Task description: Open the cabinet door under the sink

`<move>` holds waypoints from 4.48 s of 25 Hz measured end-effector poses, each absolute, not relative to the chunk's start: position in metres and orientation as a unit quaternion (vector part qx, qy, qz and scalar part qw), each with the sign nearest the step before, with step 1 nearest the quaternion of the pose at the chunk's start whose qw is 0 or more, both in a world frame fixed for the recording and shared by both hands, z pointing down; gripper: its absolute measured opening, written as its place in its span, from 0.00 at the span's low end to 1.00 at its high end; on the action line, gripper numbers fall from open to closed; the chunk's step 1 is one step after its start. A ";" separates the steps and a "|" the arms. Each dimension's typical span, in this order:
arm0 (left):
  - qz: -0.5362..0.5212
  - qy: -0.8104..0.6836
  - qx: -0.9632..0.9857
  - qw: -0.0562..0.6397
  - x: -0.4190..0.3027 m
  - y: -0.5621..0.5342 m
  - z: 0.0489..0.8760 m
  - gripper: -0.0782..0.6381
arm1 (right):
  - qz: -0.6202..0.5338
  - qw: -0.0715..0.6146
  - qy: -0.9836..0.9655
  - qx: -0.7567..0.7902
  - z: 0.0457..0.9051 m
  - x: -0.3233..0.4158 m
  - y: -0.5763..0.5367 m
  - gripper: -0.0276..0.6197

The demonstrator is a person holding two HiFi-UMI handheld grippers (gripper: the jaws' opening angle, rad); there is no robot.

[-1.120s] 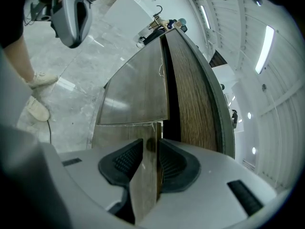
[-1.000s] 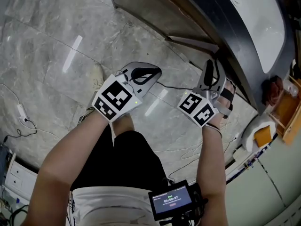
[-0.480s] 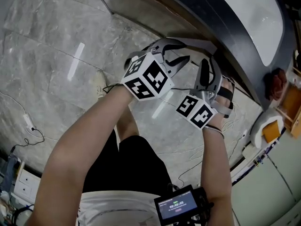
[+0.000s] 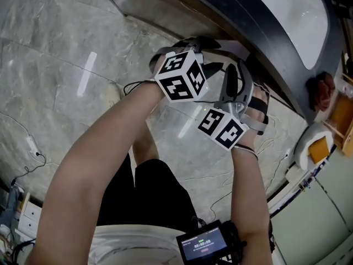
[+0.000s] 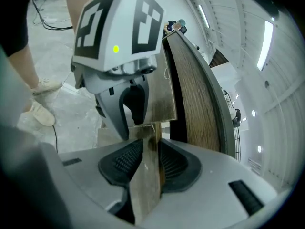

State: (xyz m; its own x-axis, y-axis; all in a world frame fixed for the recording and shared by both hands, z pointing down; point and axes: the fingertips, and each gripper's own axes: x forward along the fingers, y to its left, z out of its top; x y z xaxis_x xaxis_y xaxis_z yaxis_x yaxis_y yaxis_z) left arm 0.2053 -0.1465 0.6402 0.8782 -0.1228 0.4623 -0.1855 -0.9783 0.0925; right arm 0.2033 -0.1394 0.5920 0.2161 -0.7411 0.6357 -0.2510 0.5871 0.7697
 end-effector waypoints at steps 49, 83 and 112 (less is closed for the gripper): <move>0.275 -0.022 0.957 0.087 0.192 -0.029 0.641 0.22 | 0.025 0.450 -0.635 0.627 0.522 0.223 0.021 0.09; 0.322 0.078 0.942 0.057 0.208 0.122 0.645 0.24 | 0.275 0.206 -0.569 0.747 0.567 0.279 0.193 0.09; 0.334 0.080 0.938 0.050 0.297 0.248 0.644 0.25 | 0.336 0.163 -0.507 0.777 0.595 0.357 0.325 0.09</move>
